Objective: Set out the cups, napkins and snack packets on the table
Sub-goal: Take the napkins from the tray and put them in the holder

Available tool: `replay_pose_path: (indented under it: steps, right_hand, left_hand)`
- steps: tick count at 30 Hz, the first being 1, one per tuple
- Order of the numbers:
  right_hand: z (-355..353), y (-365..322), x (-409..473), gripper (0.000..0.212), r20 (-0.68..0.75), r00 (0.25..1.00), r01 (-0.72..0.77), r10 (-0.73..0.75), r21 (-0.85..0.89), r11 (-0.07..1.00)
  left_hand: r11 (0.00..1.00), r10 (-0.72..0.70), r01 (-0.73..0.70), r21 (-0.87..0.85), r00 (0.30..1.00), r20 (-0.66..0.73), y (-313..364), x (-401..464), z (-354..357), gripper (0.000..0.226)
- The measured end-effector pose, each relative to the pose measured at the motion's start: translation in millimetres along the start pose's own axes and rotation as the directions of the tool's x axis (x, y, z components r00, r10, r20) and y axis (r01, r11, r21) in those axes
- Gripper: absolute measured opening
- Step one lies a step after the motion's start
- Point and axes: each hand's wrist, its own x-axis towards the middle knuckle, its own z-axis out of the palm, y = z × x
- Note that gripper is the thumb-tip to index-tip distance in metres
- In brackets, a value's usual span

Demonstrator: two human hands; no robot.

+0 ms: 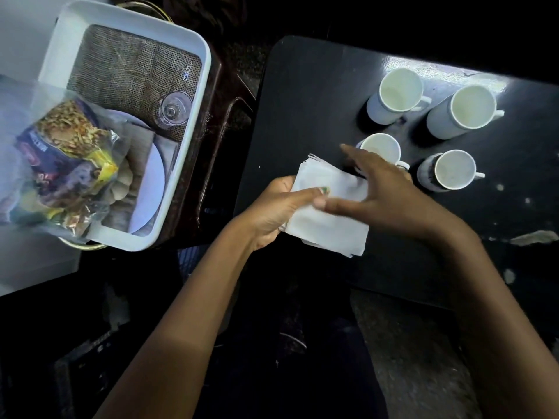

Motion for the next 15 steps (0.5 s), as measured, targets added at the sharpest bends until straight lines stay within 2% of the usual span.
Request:
replay_pose_path:
  steps: [1, 3, 4, 6, 8, 11, 13, 15]
  right_hand:
    - [-4.1, 6.4, 0.3, 0.091, 0.031, 1.0, -0.005, 0.002, 0.105, 0.994]
    - [-7.2, 17.0, 0.5, 0.035, 0.121, 0.99, 0.024, -0.069, 0.337, 0.941]
    - [-6.4, 21.2, 0.3, 0.019, 0.139, 0.987, 0.011, -0.081, 0.448, 0.894]
    - [-0.5, 29.6, -0.3, 0.012, 0.121, 0.991, -0.038, -0.047, 0.617, 0.786]
    - [7.7, 34.2, -1.3, 0.011, 0.053, 0.999, -0.047, 0.012, 0.738, 0.673]
    - [17.6, 36.1, -1.8, 0.007, -0.081, 0.979, -0.021, 0.187, 0.872, 0.489]
    - [22.6, 36.5, -2.2, 0.008, -0.142, 0.944, 0.012, 0.299, 0.917, 0.399]
    - [27.2, 36.1, -4.1, 0.009, -0.185, 0.914, 0.047, 0.36, 0.932, 0.36]
  left_hand:
    - [1.0, -0.01, 0.01, 0.022, 1.0, 0.025, 1.7, 0.1, -0.4, 0.013]
    - [0.997, -0.036, 0.031, 0.076, 0.997, 0.063, 6.7, 1.6, -0.2, 0.017]
    - [0.993, -0.043, 0.034, 0.114, 0.996, 0.077, 9.8, 3.2, 0.4, 0.018]
    - [0.979, -0.032, 0.016, 0.201, 0.996, 0.078, 16.7, 7.8, 1.7, 0.015]
    - [0.981, 0.005, -0.009, 0.192, 1.0, 0.02, 22.6, 12.4, 4.5, 0.017]
    - [0.995, -0.024, 0.009, -0.096, 0.987, -0.162, 23.8, 14.8, 10.6, 0.046]
    - [0.953, -0.102, 0.029, -0.303, 0.968, -0.229, 15.5, 10.8, 12.9, 0.055]
    - [0.941, -0.172, 0.096, -0.323, 0.961, -0.218, 1.8, 4.6, 17.6, 0.057]
